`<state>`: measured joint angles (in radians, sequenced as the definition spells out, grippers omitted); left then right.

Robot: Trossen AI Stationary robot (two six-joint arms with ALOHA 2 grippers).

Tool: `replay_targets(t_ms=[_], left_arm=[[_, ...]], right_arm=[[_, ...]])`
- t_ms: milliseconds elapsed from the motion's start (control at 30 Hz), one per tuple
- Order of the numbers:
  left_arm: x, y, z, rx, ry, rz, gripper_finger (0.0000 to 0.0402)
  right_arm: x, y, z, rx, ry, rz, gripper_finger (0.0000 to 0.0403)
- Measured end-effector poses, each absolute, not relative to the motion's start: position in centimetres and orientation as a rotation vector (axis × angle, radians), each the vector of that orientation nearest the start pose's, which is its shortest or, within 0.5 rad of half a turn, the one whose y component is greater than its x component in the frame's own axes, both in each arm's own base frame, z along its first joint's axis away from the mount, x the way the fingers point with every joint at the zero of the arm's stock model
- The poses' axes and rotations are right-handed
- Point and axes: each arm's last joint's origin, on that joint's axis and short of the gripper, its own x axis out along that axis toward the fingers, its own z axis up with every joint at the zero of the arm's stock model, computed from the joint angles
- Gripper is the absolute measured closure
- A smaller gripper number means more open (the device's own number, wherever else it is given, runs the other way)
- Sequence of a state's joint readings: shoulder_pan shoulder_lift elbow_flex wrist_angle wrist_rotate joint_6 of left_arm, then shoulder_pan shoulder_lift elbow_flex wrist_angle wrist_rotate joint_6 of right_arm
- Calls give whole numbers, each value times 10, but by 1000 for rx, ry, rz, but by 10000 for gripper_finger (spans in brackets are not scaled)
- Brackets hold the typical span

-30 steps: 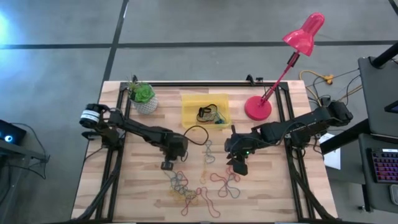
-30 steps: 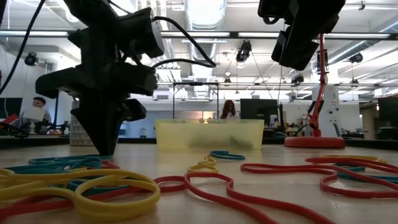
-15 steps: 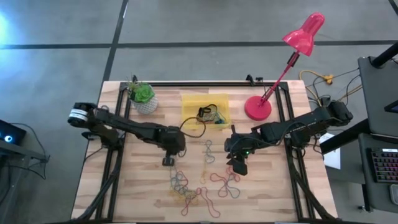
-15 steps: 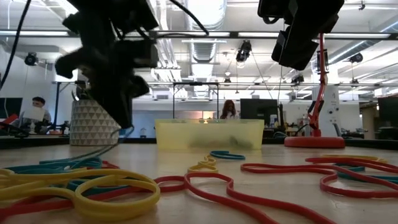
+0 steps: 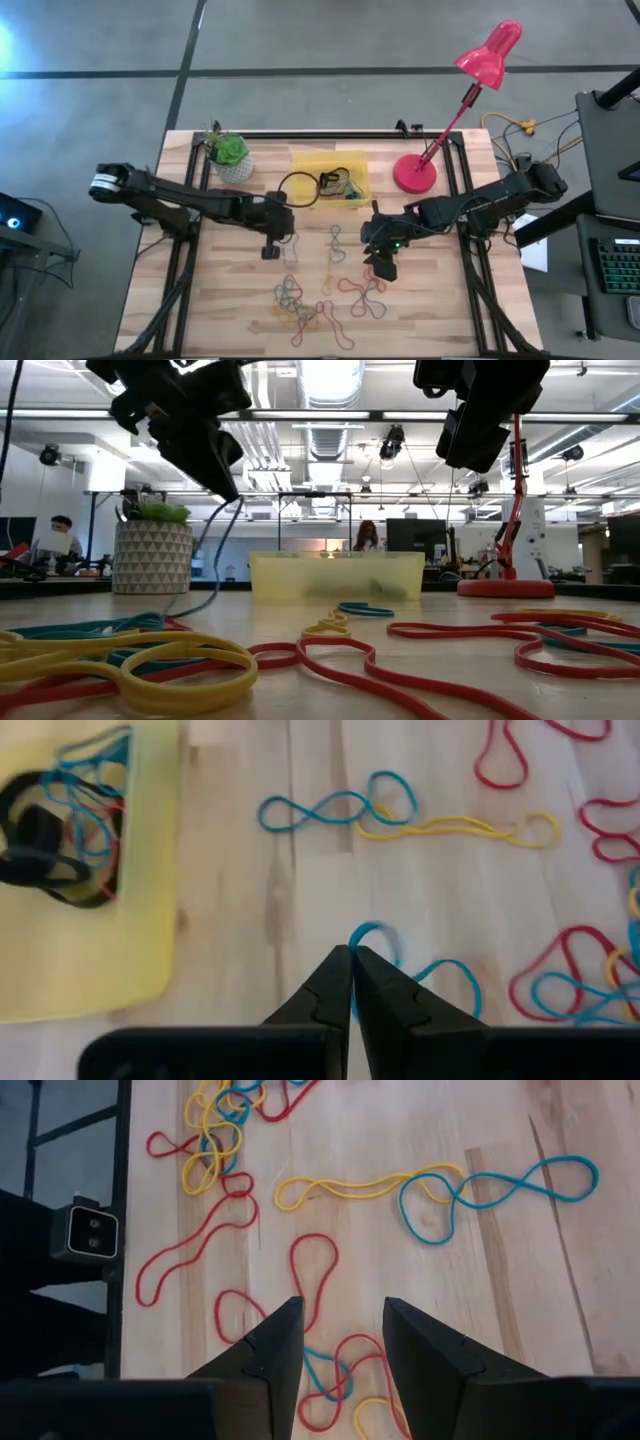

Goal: Pick and place rubber bands into bin
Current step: Put the blue rubber band into the yellow bin

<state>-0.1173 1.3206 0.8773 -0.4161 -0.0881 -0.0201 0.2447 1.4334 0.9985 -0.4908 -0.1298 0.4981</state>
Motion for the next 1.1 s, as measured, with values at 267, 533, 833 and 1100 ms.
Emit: replay_targets(t_ms=[267,533,833,1100], left_arm=[[265,-29,246,70,770,-21,401],[270,-28,253,71,682,2,401],[277,-24,267,75,551,38,401],[284,-11,282,89,435,99,401]], right_arm=[[280,74,239,402,993,106,280],[280,74,239,402,993,107,286],[280,74,239,403,991,107,285],[280,74,239,416,992,100,285]])
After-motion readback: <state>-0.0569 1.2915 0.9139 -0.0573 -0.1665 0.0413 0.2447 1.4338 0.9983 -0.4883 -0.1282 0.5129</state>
